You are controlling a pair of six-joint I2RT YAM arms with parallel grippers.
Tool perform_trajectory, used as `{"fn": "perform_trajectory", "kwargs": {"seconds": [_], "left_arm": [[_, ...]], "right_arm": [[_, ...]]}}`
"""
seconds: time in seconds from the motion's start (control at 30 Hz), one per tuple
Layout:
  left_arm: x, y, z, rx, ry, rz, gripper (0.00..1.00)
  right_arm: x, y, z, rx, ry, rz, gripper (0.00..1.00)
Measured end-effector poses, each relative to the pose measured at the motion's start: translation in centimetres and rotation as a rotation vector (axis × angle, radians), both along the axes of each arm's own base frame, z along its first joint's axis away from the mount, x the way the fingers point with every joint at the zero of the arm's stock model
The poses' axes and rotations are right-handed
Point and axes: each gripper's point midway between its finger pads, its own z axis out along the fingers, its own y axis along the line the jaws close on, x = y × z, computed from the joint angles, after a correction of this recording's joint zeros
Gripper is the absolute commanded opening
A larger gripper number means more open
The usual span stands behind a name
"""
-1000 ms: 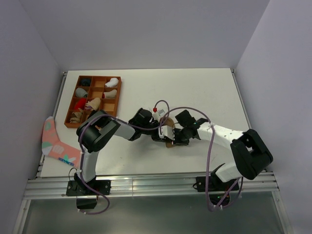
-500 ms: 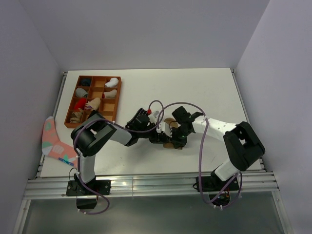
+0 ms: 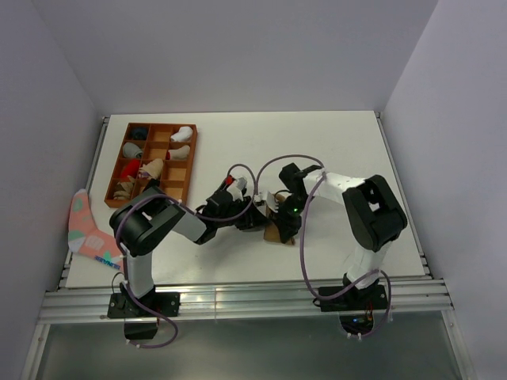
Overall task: Roll the socks
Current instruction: Roll the sock at the center of the board.
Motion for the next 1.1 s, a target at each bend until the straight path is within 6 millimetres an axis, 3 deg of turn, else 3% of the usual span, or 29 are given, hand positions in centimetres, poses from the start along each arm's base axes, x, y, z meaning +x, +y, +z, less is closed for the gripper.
{"fn": "perform_trajectory", "kwargs": {"seconds": [0.33, 0.57, 0.7, 0.87, 1.1], "left_arm": [[-1.4, 3.2, 0.0, 0.027, -0.06, 0.04, 0.4], [-2.9, 4.7, 1.0, 0.05, -0.178, 0.012, 0.41], [-4.0, 3.6, 2.2, 0.077, -0.299, -0.046, 0.45], [-4.9, 0.7, 4.0, 0.111, -0.447, -0.141, 0.5], [-2.8, -0.3, 4.8, 0.195, -0.56, -0.15, 0.51]], "right_arm": [[-0.4, -0.5, 0.2, -0.03, 0.202, -0.057, 0.13], [-0.1, -0.5, 0.2, -0.076, 0.313, -0.119, 0.13], [0.4, -0.5, 0.4, -0.106, 0.354, -0.137, 0.13], [1.2, -0.2, 0.4, -0.133, 0.401, -0.158, 0.13], [1.4, -0.3, 0.3, -0.151, 0.438, -0.171, 0.13]]}}
